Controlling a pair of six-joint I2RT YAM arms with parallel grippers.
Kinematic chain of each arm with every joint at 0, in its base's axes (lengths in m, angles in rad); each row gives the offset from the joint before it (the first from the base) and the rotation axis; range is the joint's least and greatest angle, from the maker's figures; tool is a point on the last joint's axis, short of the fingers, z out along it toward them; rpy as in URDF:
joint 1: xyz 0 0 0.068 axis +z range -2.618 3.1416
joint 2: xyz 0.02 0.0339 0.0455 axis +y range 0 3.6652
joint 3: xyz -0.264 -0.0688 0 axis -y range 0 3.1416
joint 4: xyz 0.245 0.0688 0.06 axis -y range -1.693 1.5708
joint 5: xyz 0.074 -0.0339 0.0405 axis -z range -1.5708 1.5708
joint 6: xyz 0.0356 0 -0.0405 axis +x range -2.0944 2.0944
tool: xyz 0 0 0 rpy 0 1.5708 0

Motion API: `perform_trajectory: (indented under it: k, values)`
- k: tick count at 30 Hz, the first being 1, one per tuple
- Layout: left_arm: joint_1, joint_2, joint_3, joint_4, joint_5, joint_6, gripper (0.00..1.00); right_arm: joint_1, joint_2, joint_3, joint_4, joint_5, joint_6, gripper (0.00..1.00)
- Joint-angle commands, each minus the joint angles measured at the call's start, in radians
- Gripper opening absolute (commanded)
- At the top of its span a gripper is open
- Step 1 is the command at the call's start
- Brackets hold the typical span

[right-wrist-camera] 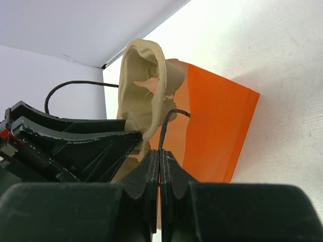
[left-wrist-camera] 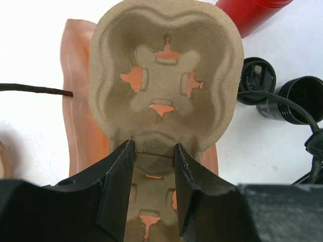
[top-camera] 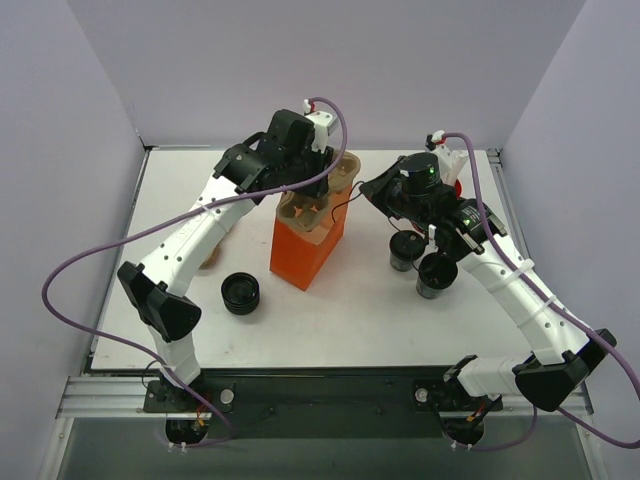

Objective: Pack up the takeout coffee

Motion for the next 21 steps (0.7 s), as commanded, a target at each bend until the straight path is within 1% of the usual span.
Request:
perform_trajectory:
  k: [1,5,13,15,18,21]
  values:
    - [-0.007,0.014,0.071,-0.011,-0.035,-0.024,0.17,0.002,-0.005,0.001,0.020,0.009,-0.013,0.00]
    - [-0.007,0.022,0.111,-0.007,-0.007,-0.043,0.17,0.002,-0.008,-0.005,0.021,0.007,-0.014,0.00]
    - [-0.007,0.013,0.121,0.022,0.031,-0.064,0.17,0.002,-0.007,-0.004,0.023,0.012,-0.016,0.00]
    - [-0.007,0.008,0.123,0.033,0.071,-0.070,0.17,0.002,-0.008,-0.005,0.024,0.015,-0.017,0.00]
    - [-0.009,0.001,0.121,0.053,0.091,-0.075,0.17,0.002,-0.011,-0.011,0.026,0.016,-0.016,0.00]
    - [-0.009,0.001,0.137,0.053,0.096,-0.080,0.17,0.002,-0.014,-0.015,0.026,0.021,-0.016,0.00]
